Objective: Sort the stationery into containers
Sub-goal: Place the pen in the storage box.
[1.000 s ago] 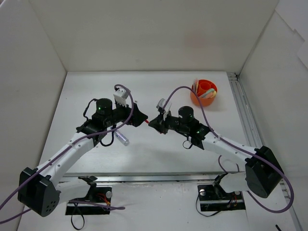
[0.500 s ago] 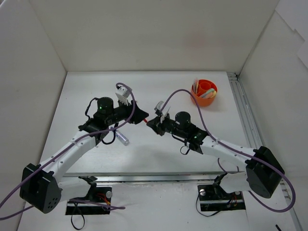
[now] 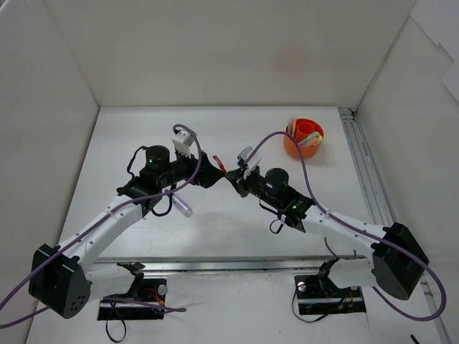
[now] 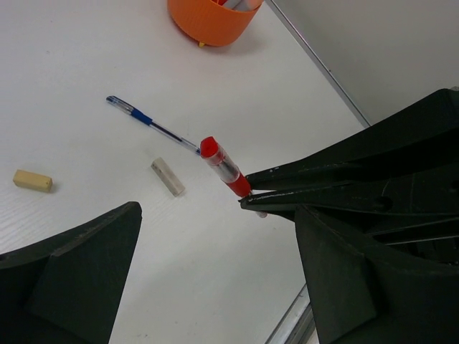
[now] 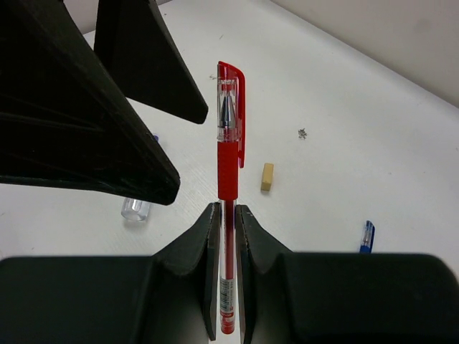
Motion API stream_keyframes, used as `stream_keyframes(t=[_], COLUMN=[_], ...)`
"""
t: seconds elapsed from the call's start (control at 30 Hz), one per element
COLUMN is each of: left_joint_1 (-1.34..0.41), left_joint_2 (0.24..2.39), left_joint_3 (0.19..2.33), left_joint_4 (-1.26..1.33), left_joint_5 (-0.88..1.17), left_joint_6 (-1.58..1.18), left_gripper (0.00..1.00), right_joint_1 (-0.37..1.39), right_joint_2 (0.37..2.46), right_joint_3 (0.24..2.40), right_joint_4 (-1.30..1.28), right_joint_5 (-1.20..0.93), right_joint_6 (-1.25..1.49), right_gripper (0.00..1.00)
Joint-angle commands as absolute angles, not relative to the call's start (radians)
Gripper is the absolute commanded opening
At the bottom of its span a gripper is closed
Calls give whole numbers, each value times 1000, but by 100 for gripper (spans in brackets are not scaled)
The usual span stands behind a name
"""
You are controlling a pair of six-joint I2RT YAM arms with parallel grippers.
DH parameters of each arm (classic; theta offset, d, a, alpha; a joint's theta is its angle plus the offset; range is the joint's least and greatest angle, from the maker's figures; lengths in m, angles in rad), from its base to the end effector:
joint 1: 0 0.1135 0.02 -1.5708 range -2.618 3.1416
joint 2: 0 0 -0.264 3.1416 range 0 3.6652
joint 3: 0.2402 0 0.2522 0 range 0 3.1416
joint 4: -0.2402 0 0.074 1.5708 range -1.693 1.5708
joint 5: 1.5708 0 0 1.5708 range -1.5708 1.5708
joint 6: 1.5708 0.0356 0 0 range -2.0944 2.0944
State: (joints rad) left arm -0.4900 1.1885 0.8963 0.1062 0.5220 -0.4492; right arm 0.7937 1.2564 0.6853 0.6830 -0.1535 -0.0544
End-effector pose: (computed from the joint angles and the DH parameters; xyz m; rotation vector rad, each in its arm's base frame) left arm 0.2355 -0.1458 0.3259 0.4427 1.8217 -1.1229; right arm 0.1962 0.2073 0.2948 -0.7323 1.3096 0.7114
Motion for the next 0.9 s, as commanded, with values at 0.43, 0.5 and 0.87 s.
stream_keyframes(t=[0.43,0.5,0.87], left_joint_1=[-503,-512,-512], left_joint_2=[1249,1268,1269], left_joint_3=[974,985,974], left_joint_4=[236,238,248], left_joint_5=[600,612,606], left_joint_6=[-457,-459,-459], left_gripper=[45,40,0], right_joint_1=[802,801,804], right_joint_2=[1275,1285,1313], right_joint_3=[741,744,755], right_joint_4=[788,787,787], right_joint_5=[-230,-238,-222], right_joint_6=[-58,-54,-46], right_gripper=[0,0,0])
